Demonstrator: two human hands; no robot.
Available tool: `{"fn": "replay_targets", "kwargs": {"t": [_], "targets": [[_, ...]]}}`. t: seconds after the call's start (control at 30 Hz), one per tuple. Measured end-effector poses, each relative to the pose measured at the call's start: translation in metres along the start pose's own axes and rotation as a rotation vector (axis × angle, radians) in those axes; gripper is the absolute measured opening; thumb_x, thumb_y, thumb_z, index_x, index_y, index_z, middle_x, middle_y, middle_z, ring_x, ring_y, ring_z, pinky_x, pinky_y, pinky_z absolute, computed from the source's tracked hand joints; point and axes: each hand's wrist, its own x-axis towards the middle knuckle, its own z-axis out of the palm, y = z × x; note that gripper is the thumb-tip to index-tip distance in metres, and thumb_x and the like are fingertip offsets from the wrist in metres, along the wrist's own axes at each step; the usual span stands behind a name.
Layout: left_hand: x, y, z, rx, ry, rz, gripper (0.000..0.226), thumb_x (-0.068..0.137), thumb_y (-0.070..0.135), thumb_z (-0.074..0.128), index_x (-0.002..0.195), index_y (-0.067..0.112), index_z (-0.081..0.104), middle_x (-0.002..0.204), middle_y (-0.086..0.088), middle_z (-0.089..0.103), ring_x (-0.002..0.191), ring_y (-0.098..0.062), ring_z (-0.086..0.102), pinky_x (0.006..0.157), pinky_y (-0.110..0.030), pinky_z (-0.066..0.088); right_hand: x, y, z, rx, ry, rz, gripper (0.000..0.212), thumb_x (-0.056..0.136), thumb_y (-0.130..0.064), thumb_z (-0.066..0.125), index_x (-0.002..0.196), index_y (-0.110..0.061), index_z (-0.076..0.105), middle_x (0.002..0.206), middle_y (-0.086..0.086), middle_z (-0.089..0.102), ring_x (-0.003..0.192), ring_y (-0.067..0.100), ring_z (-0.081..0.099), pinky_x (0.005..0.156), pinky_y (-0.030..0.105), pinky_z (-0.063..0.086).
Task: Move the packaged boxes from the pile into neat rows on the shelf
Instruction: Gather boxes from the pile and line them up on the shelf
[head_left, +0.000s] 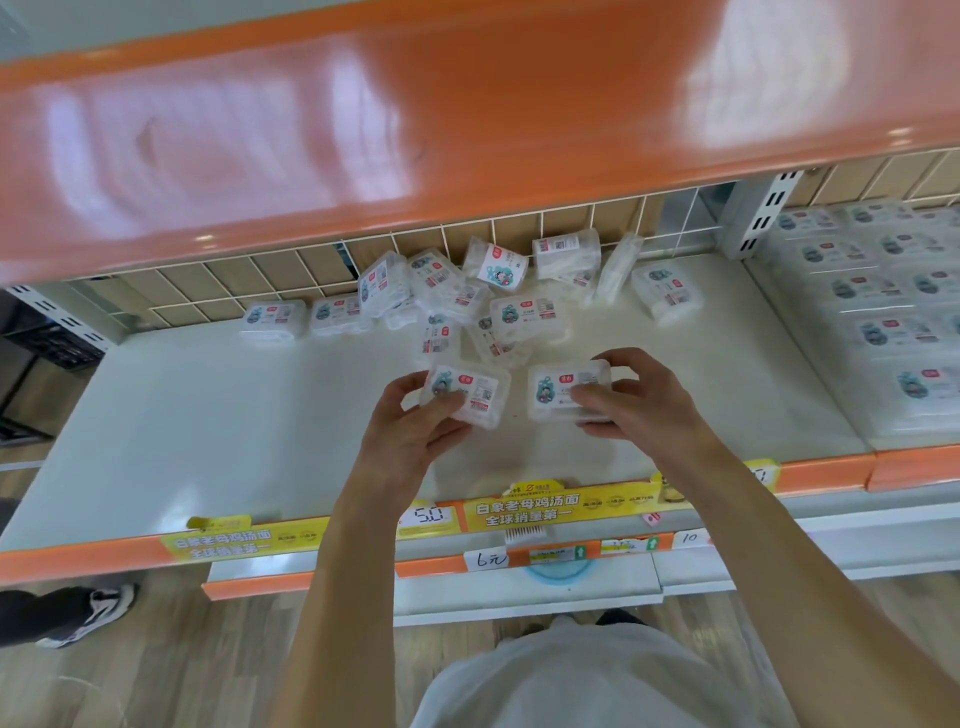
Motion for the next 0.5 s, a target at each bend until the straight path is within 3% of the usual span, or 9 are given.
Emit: {"fn": "replay_targets", "kwargs": {"t": [0.17, 0.3, 0.5], "targets": [[0.004, -0.002, 0.006, 0.081, -0.038, 0.011, 0.042, 0.089, -0.001, 0.067, 0.123, 0.014, 0.048, 0.114, -0.022, 0.071, 0.101, -0.031, 0.072, 0.092, -0.042, 0.058, -0.008, -0.002, -0.009, 0.026, 0.029, -0.041, 0.034, 0.082, -0.011, 0.080, 0.111, -0.016, 0.064, 0.096, 0.015, 0.074, 0.087, 0.024, 0.076, 0.080, 0.040, 0.063], [0.007, -0.002, 0.007, 0.214, -0.109, 0.047, 0.056, 0.090, 0.005, 0.068, 0.136, 0.033, 0.056, 0.110, -0.010, 0.075, 0.107, -0.027, 0.069, 0.097, -0.041, 0.053, -0.017, 0.000, -0.013, 0.046, 0.072, -0.071, 0.033, 0.082, -0.012, 0.080, 0.111, -0.021, 0.067, 0.100, 0.017, 0.072, 0.089, 0.026, 0.075, 0.080, 0.039, 0.063], [0.004, 0.009, 0.014, 0.266, -0.178, 0.027, 0.041, 0.088, 0.001, 0.069, 0.126, 0.016, 0.060, 0.109, -0.015, 0.074, 0.102, -0.026, 0.072, 0.090, -0.038, 0.058, -0.040, 0.006, -0.016, 0.105, 0.185, -0.093, 0.035, 0.084, -0.011, 0.078, 0.114, -0.027, 0.070, 0.099, 0.016, 0.073, 0.088, 0.028, 0.075, 0.079, 0.036, 0.063]]}}
